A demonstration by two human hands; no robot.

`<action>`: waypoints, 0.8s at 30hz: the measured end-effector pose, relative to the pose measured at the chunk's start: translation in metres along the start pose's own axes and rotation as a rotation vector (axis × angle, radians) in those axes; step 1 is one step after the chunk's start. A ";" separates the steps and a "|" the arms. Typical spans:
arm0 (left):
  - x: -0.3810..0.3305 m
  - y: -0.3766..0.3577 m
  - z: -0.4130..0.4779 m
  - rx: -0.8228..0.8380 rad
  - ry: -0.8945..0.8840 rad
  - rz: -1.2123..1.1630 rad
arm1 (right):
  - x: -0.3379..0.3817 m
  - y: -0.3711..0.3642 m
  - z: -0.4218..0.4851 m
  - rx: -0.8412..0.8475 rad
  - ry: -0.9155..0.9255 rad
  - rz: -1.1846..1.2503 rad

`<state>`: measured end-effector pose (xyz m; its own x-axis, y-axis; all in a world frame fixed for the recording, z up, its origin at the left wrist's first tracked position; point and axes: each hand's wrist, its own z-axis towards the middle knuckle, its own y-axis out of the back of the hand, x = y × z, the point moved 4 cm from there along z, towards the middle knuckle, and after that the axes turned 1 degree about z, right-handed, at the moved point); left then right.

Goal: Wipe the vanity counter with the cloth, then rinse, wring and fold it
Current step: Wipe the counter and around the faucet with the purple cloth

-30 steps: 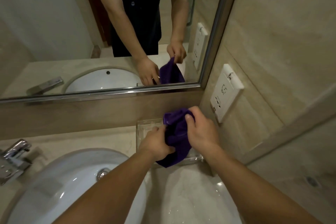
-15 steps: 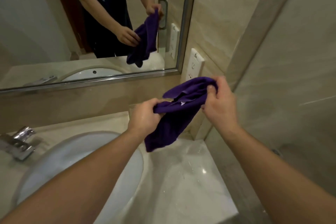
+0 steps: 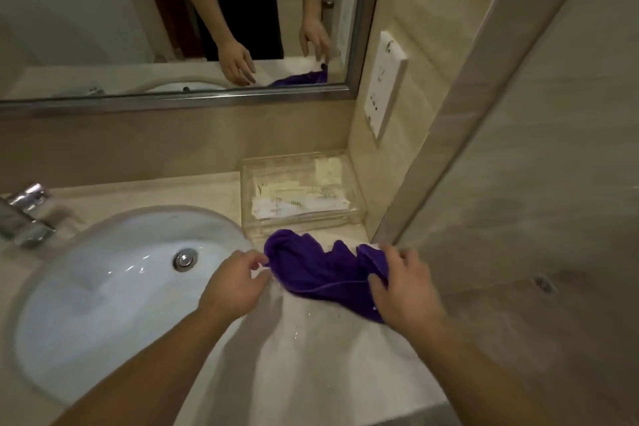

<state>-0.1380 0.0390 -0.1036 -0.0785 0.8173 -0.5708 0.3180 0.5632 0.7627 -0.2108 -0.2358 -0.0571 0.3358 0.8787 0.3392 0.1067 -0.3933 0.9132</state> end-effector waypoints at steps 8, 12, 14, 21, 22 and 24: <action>0.071 -0.071 -0.016 -0.202 0.233 -0.126 | 0.022 -0.104 0.032 0.291 0.070 -0.168; 0.076 -0.072 -0.014 -0.409 0.226 -0.193 | 0.033 -0.123 0.052 0.132 0.083 -0.144; 0.075 -0.069 -0.016 -0.502 0.223 -0.216 | 0.043 -0.126 0.065 0.065 0.106 -0.078; 0.075 -0.065 -0.022 -0.607 0.193 -0.294 | 0.110 -0.140 0.065 0.054 0.386 0.204; 0.075 -0.064 -0.022 -0.615 0.181 -0.305 | 0.120 -0.143 0.059 0.123 0.421 0.242; 0.074 -0.063 -0.023 -0.616 0.146 -0.321 | 0.129 -0.147 0.048 0.197 0.501 0.295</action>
<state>-0.1858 0.0669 -0.1866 -0.2179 0.5829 -0.7828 -0.3308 0.7105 0.6211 -0.1381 -0.0775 -0.1579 -0.0978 0.7269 0.6797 0.2637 -0.6397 0.7220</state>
